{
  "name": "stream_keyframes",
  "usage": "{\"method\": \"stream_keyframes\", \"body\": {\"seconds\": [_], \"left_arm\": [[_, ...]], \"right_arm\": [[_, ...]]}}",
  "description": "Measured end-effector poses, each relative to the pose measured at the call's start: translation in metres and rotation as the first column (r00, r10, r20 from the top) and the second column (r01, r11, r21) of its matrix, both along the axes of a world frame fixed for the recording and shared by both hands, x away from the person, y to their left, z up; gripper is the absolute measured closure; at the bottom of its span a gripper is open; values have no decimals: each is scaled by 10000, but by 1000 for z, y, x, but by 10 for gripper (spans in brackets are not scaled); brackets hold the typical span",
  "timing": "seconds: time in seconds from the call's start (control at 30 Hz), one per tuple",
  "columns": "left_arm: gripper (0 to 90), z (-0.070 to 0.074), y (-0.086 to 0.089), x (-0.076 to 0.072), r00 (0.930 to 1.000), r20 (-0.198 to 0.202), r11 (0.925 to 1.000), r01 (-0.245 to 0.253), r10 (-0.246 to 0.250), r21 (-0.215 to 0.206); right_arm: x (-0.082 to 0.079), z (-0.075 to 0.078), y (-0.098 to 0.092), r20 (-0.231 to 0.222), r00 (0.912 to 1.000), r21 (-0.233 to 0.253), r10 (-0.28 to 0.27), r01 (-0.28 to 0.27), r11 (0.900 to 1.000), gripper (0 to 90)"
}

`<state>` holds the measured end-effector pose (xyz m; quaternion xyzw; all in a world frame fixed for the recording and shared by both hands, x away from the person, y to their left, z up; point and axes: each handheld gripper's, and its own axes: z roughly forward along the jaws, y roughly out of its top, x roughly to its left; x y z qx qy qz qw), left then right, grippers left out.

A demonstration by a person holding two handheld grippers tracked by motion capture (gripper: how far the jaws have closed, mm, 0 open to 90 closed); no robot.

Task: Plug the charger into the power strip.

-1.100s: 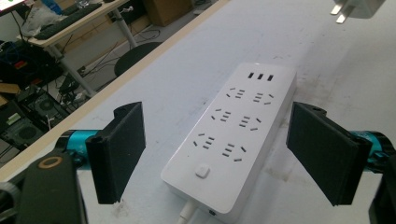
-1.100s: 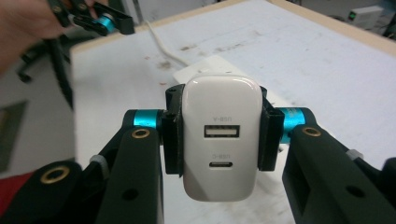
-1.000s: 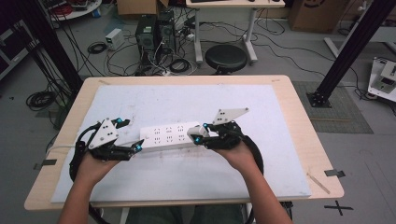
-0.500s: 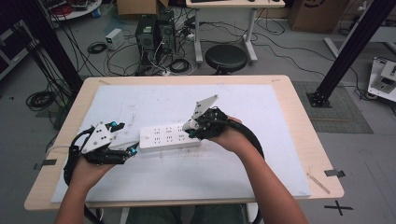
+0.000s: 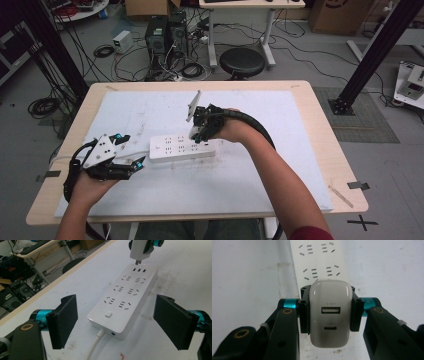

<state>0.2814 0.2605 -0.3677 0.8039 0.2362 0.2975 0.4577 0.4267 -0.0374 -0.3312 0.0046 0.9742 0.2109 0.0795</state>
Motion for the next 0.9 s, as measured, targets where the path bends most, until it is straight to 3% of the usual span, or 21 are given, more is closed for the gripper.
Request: {"method": "stream_keyframes", "body": {"seconds": [0.3, 0.43, 0.9], "left_arm": [[197, -6, 4, -1, 9999, -135, 10000, -33, 33, -19], [198, -9, 7, 0, 9997, -220, 9999, -85, 83, -96], [198, -14, 8, 5, 9994, -312, 9998, -134, 129, -178]], "right_arm": [[23, -11, 20, -379, 9969, -680, 693, -717, 9951, 632], [31, -17, 27, -461, 9948, -1238, 907, -958, 9877, 632], [42, -24, 32, -635, 9919, -1656, 1102, -1193, 9789, 632]]}}
